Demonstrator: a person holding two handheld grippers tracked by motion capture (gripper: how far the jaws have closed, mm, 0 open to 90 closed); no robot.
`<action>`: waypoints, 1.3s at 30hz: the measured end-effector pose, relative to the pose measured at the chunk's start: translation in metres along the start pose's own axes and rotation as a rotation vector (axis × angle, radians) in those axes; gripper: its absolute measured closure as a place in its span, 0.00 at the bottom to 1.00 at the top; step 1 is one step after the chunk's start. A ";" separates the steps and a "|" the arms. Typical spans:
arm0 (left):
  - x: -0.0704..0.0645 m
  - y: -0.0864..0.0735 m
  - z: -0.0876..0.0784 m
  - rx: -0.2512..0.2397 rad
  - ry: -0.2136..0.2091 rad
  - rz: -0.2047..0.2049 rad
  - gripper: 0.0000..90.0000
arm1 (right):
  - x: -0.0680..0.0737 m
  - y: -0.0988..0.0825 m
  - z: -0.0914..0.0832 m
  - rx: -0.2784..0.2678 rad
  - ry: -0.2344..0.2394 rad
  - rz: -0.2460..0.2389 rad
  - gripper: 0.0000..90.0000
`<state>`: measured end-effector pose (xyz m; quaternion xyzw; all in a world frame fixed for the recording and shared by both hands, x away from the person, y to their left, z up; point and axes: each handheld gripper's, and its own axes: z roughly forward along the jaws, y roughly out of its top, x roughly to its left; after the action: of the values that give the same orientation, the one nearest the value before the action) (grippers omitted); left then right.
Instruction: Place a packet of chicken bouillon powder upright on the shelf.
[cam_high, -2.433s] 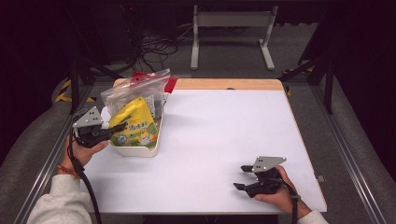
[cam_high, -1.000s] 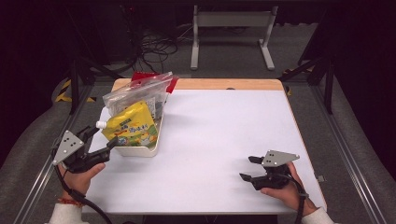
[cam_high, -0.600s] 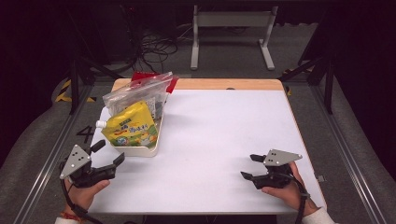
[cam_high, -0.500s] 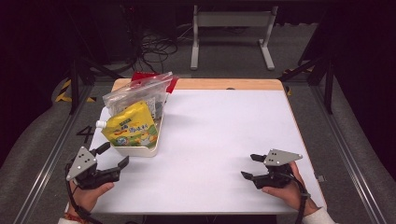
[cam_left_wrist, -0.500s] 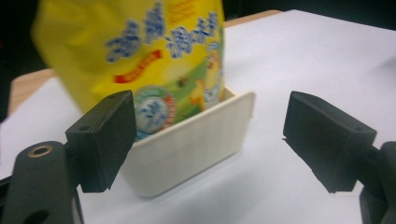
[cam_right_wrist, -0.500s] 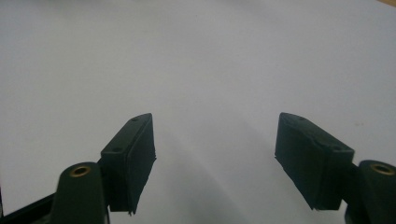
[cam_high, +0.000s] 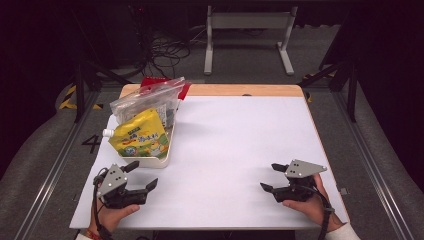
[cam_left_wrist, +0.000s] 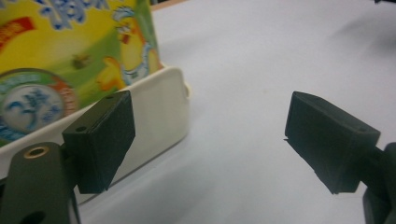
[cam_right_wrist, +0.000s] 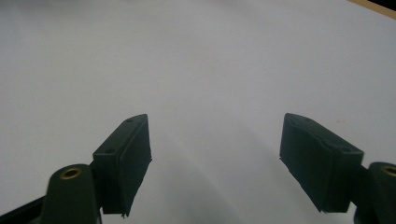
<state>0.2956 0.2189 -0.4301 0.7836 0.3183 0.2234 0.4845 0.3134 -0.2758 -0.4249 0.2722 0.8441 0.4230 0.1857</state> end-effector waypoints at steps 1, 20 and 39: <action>-0.002 0.000 0.003 0.004 -0.010 0.004 0.18 | 0.000 0.000 0.000 0.003 -0.005 -0.004 0.26; -0.039 0.006 0.051 0.154 -0.156 0.126 0.14 | -0.008 -0.025 -0.020 0.044 -0.099 -0.011 0.15; -0.056 0.009 0.075 0.216 -0.251 0.167 0.08 | -0.009 -0.046 -0.031 0.056 -0.144 0.007 0.09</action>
<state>0.3085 0.1297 -0.4567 0.8765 0.2113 0.1276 0.4132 0.2901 -0.3234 -0.4444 0.3101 0.8391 0.3793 0.2365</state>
